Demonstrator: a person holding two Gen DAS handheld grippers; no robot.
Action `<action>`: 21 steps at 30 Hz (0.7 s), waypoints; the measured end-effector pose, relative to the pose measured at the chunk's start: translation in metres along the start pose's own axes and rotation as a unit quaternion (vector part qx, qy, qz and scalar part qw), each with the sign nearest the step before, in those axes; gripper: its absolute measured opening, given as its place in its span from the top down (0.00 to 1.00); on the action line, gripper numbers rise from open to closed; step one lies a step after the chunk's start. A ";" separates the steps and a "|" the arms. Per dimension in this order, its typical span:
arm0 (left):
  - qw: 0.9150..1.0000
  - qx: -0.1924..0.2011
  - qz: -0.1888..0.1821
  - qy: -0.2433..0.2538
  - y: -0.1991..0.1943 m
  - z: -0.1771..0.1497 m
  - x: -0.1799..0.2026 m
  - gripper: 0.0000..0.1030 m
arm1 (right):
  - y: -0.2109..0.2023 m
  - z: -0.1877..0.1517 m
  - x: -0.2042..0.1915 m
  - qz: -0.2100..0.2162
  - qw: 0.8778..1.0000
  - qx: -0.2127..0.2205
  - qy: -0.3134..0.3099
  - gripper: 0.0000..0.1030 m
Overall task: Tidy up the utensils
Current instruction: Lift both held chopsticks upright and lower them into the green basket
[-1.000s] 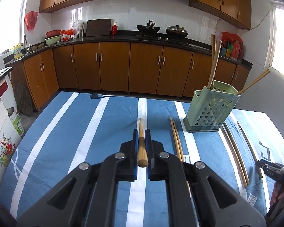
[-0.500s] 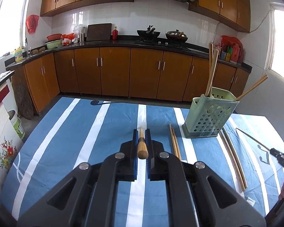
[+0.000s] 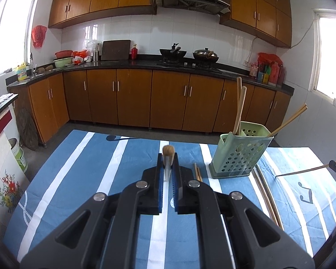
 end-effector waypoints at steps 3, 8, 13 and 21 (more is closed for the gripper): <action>1.000 0.005 -0.005 0.004 -0.004 0.004 0.003 0.92 | -0.004 0.006 -0.001 0.004 1.000 0.008 0.004 0.93; 0.999 0.016 -0.028 0.018 -0.018 0.017 0.018 0.93 | -0.016 0.028 -0.011 0.028 0.999 0.031 0.008 0.93; 0.997 0.041 -0.064 0.035 -0.039 0.042 0.047 0.93 | -0.036 0.059 -0.038 0.071 0.995 0.064 0.006 0.93; 0.988 0.073 -0.124 0.051 -0.068 0.085 0.100 0.93 | -0.067 0.109 -0.085 0.134 0.982 0.131 -0.003 0.93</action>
Point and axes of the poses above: each gripper's, at about its wrist camera, not at the fingertips, and y roughly the way its jaws point, x to its right, z to its top, the point moved 9 cm from there along y, roughly the way its jaws point, and after that the axes turned 1 degree about z, right-handed, at the moved point
